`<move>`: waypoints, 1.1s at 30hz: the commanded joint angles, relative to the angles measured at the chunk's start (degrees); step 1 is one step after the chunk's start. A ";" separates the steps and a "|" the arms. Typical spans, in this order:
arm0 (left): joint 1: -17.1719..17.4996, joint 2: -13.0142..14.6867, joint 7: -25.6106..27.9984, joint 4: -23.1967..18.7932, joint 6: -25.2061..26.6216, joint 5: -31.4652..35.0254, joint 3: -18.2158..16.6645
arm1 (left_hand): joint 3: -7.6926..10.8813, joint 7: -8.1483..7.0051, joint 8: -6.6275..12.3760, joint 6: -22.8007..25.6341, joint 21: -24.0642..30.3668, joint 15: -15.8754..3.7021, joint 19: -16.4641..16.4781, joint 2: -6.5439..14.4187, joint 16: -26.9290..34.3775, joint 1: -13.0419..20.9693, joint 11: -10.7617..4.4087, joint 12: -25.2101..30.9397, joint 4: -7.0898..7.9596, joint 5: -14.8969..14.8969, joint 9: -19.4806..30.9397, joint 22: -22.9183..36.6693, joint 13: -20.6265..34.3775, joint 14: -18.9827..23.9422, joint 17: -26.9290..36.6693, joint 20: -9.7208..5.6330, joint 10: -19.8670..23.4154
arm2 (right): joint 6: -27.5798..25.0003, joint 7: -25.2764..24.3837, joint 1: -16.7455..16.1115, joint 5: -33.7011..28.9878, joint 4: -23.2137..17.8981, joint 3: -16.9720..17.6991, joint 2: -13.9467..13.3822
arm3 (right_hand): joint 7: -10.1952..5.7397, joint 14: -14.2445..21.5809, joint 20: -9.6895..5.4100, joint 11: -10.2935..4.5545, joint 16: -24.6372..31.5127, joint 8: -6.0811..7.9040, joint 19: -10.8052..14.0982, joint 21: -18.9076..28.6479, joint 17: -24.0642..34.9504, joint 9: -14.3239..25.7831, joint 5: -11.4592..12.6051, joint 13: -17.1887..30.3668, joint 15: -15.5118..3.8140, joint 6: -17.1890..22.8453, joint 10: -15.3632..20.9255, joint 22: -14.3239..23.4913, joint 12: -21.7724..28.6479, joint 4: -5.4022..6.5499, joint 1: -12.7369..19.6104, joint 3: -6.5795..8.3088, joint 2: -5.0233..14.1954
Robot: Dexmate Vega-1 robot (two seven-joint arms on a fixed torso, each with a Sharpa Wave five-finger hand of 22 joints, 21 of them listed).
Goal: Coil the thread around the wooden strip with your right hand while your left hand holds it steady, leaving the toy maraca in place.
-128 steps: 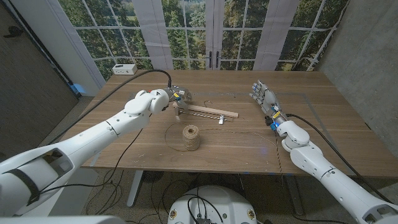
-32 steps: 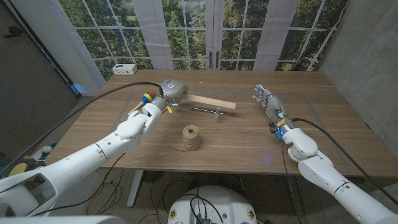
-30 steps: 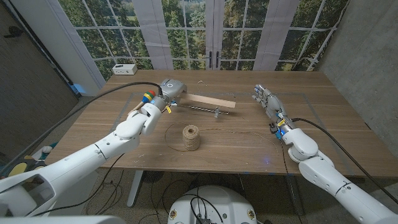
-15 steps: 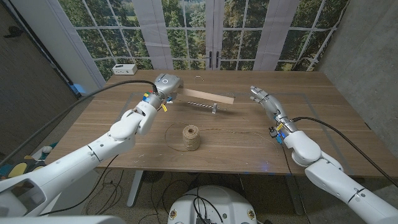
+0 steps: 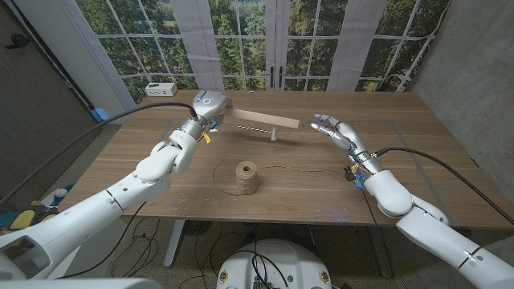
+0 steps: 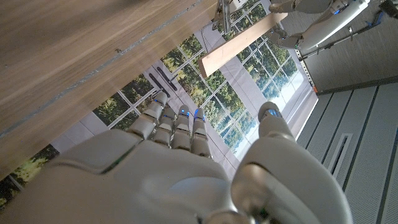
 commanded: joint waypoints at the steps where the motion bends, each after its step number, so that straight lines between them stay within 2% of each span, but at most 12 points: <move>1: 1.53 0.85 0.56 -1.63 0.83 -1.57 -2.40 | 0.24 2.09 -0.20 7.41 0.73 -13.82 1.73 4.05 0.06 3.86 0.06 -0.49 0.23 0.52 0.18 0.00 3.70 9.30 3.64 -3.48 0.70 | -5.54 -1.99 -2.20 -10.51 -7.22 -0.13 -2.46 | -0.32 0.60 -0.07 -0.01 0.17 0.36 0.42 0.36 -0.03 0.14 -0.21 0.24 -0.06 0.59 0.38 0.31 0.22 -0.02 0.94 0.56 -0.04; 2: 1.75 0.61 2.02 -1.22 0.76 -1.38 -2.46 | 0.24 2.20 -0.26 7.43 0.92 -13.80 1.64 4.06 0.11 3.93 0.16 -0.56 0.21 0.53 0.17 0.00 3.76 9.50 3.72 -3.52 0.67 | -5.87 -2.15 -2.31 -11.26 -7.54 -0.23 -2.51 | -0.39 0.72 -0.04 -0.01 0.20 0.34 0.43 0.36 -0.02 0.14 -0.22 0.24 -0.08 0.60 0.38 0.31 0.21 0.01 0.98 0.55 -0.05; 10: 2.15 0.83 3.07 -1.49 0.67 -2.13 -3.43 | 0.21 2.35 -0.55 7.44 1.68 -13.76 1.38 4.16 0.14 4.04 0.30 -0.79 0.29 0.54 0.14 -0.03 3.97 9.78 4.05 -3.55 0.60 | -10.54 -0.24 -2.77 -15.85 -11.07 -1.24 -4.29 | -0.55 1.12 -0.04 -0.07 0.23 0.28 0.65 0.37 -0.01 0.16 -0.27 0.26 -0.22 1.00 0.64 0.32 0.18 0.16 1.34 0.53 -0.12; 11: 2.00 0.98 2.18 -1.75 0.56 -2.60 -3.56 | 0.20 2.36 -0.60 7.41 1.77 -13.76 1.32 4.17 0.13 4.05 0.29 -0.83 0.30 0.54 0.14 -0.04 4.01 9.77 4.09 -3.55 0.56 | -10.94 0.08 -2.61 -16.39 -11.34 -1.54 -4.45 | -0.59 1.13 -0.03 -0.06 0.23 0.26 0.66 0.37 -0.01 0.16 -0.27 0.26 -0.23 0.97 0.64 0.32 0.18 0.17 1.36 0.53 -0.12; 22: 2.07 0.59 5.78 -1.37 -1.91 -4.96 -4.85 | 0.11 2.49 -0.97 7.54 2.81 -13.81 1.01 4.12 -0.03 4.16 0.42 -1.11 0.34 0.53 0.13 -0.17 4.25 9.76 4.52 -3.66 0.68 | -16.45 4.15 0.12 -24.36 -15.23 -5.13 -6.53 | -0.81 1.13 -0.07 -0.49 0.07 -0.11 0.60 0.26 0.02 0.18 -0.29 0.28 -0.56 0.65 0.35 0.33 -0.09 0.31 1.88 0.60 0.02; 33: 3.06 0.57 7.81 -1.07 -3.38 -7.35 -6.00 | 0.01 2.38 -1.29 7.77 3.83 -13.75 0.59 4.04 -0.20 4.21 0.17 -1.46 0.39 0.53 0.13 -0.36 4.38 9.84 4.92 -3.64 0.90 | -17.27 5.99 1.77 -26.64 -16.01 -7.15 -6.69 | -0.93 0.90 -0.50 -0.54 -0.15 -0.43 0.59 0.18 0.03 0.20 -0.31 0.30 -0.84 0.39 0.01 0.34 -0.36 0.43 2.30 0.57 0.01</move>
